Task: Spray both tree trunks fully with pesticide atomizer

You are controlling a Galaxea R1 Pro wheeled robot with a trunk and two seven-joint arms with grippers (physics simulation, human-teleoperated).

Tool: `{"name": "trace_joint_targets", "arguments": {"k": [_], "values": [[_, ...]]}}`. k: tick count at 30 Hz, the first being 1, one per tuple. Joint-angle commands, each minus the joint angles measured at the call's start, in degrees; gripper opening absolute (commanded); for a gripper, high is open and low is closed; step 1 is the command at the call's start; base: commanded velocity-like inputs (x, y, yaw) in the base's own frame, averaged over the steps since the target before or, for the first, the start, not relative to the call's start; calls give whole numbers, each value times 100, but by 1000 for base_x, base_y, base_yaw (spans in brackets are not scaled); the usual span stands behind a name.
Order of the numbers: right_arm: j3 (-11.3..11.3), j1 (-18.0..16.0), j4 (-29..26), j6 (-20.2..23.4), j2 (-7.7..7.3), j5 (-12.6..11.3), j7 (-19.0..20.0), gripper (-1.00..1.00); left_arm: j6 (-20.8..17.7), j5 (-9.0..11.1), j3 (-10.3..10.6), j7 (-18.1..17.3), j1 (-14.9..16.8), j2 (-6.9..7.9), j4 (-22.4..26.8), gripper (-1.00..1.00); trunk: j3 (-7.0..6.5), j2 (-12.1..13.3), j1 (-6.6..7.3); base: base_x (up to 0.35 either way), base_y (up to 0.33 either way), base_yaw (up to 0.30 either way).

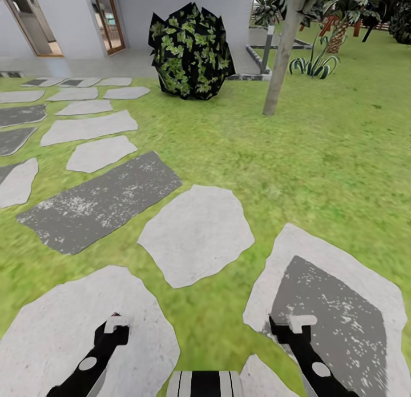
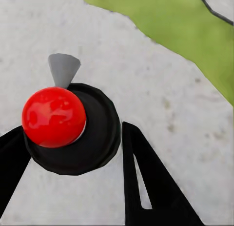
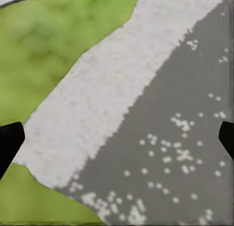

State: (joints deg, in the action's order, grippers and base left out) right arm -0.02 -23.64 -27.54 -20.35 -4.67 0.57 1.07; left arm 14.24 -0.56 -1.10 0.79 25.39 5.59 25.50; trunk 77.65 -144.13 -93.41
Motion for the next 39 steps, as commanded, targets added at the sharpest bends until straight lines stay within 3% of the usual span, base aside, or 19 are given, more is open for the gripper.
{"name": "trace_joint_targets", "arguments": {"k": [1,4,9,18,34,39], "values": [[1,13,188,-256,-20,6,13,100,22,-5,-3,11,-69,7,11,-100,-29,0,3,0,0,-54],[1,55,729,-852,-41,2,16,100,25,6,-8,22,-211,22,-4,-100,-122,4,11,0,0,-63],[-2,76,1516,-1479,-50,-4,2,100,36,34,-18,205,-550,29,-41,-100,-268,11,24,0,0,-53],[2,79,2019,-1563,-51,-20,0,100,592,154,-118,422,-935,30,-121,-100,-474,23,47,0,0,-5],[-1,79,2061,-1576,-48,-21,-8,100,634,169,-148,439,-996,30,-229,-100,-828,45,89,0,0,0],[1,86,2068,-1577,-51,-19,-10,100,809,163,-146,439,-1000,25,-237,-100,-939,51,101,0,0,0]]}}
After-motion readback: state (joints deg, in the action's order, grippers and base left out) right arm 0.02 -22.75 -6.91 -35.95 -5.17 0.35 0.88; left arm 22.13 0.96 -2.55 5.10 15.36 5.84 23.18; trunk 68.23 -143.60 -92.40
